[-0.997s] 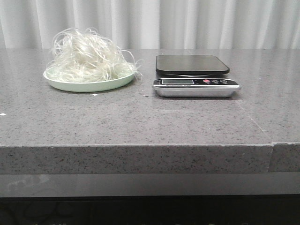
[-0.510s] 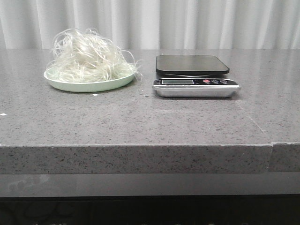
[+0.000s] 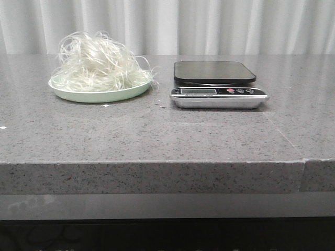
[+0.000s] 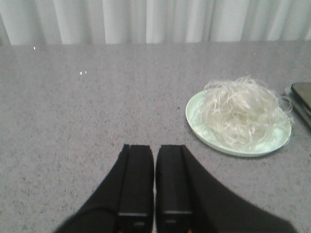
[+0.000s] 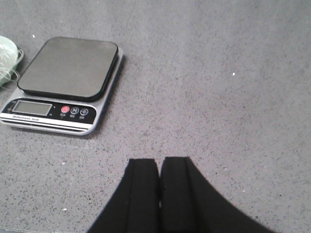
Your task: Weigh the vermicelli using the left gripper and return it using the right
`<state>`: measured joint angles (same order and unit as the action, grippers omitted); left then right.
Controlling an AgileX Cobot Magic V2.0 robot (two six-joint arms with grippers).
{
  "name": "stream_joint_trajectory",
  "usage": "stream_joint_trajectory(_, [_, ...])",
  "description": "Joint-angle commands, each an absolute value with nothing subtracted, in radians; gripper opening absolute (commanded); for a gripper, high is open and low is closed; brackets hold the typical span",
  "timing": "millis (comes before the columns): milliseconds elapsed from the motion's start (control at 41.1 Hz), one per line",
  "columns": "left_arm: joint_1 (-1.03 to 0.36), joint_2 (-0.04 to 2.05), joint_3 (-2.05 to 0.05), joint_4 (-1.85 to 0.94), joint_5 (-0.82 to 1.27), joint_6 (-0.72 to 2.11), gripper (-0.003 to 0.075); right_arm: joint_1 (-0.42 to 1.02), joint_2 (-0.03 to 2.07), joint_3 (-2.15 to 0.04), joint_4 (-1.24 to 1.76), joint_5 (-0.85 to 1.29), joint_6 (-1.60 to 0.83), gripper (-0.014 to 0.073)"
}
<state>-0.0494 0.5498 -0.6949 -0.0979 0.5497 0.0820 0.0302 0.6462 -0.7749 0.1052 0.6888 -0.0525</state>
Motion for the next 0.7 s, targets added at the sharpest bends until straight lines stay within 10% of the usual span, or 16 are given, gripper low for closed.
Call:
stream_joint_trajectory(0, [-0.051, 0.584, -0.697, -0.108, 0.47, 0.079, 0.0141, 0.026, 0.682, -0.808, 0.107, 0.626, -0.052, 0.0145])
stream_joint_trajectory(194, [-0.051, 0.644, -0.69, -0.096, 0.498, 0.081, 0.0229, 0.026, 0.749, -0.808, 0.06, 0.652, -0.052, 0.0162])
stream_joint_trajectory(413, [-0.051, 0.707, -0.692, -0.081, 0.496, 0.111, 0.0531, 0.026, 0.803, -0.808, 0.035, 0.662, -0.052, 0.0521])
stream_joint_trajectory(681, [-0.134, 0.833, -0.767, -0.08, 0.47, 0.149, 0.0547, 0.026, 0.847, -0.808, 0.036, 0.663, -0.052, 0.0596])
